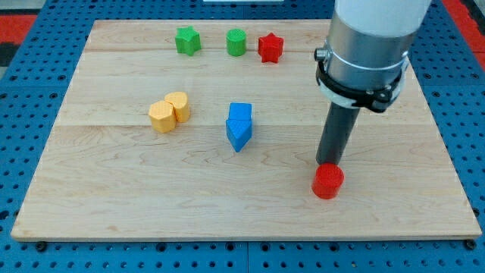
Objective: Place your arm at the top right of the red star
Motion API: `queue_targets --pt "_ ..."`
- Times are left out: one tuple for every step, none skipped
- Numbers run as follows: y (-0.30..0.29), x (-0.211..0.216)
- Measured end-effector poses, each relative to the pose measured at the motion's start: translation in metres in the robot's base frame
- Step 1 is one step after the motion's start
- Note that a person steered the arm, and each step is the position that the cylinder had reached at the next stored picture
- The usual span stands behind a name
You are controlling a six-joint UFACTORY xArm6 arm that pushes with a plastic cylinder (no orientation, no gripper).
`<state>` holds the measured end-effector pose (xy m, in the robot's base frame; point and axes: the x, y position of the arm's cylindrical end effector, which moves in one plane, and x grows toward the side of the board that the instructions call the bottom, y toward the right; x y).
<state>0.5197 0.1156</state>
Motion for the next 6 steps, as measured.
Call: queue_targets --pt "0.007 0.014" --pt "0.034 0.006" --pt "0.069 -0.056" --pt "0.097 -0.129" --pt "0.097 -0.192" --pt "0.071 -0.238"
